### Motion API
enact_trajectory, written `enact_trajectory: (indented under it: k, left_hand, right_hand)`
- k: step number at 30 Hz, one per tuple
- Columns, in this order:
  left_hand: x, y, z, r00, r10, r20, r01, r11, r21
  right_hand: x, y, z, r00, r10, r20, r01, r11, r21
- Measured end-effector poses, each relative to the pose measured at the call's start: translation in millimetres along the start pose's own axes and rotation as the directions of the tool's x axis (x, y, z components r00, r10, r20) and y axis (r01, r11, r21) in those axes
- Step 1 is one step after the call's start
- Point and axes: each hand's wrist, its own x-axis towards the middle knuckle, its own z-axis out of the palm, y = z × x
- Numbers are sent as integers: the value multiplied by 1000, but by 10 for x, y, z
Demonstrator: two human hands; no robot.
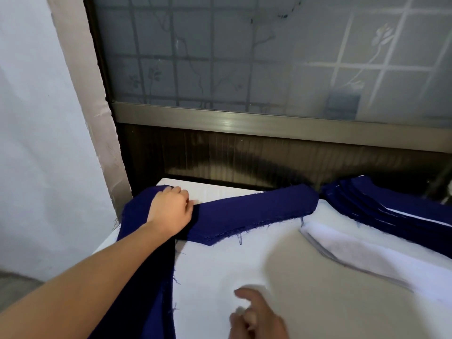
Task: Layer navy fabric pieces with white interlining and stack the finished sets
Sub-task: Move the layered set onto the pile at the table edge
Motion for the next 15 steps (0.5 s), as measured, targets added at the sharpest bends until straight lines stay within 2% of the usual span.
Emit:
enact_trajectory:
  k: [1, 2, 3, 5, 8, 13, 15]
  left_hand:
    - [-41, 111, -18, 999, -23, 28, 24, 999, -28]
    - [-77, 192, -25, 996, -46, 73, 48, 999, -24]
    - [-108, 264, -32, 990, -70, 120, 72, 997, -9]
    - [-138, 324, -49, 972, -138, 189, 142, 990, -3]
    - [-131, 346, -85, 941, -218, 260, 237, 971, -44]
    - [-129, 400, -78, 934, -224, 280, 245, 969, -43]
    - [-146, 398, -50, 941, -204, 272, 216, 976, -16]
  right_hand:
    - [-145, 136, -326, 999, -46, 18, 46, 999, 27]
    - [-120, 128, -347, 1000, -16, -6, 16, 998, 68]
    - [-59, 242, -504, 997, -56, -47, 55, 998, -26]
    - [39, 450, -771, 994, -110, -29, 101, 972, -212]
    - [149, 719, -1084, 995, -95, -29, 73, 894, -443]
    - [271, 1177, -1481, 989, 72, -133, -116, 924, -365]
    - [292, 1199, -1476, 986, 78, -148, -129, 916, -379]
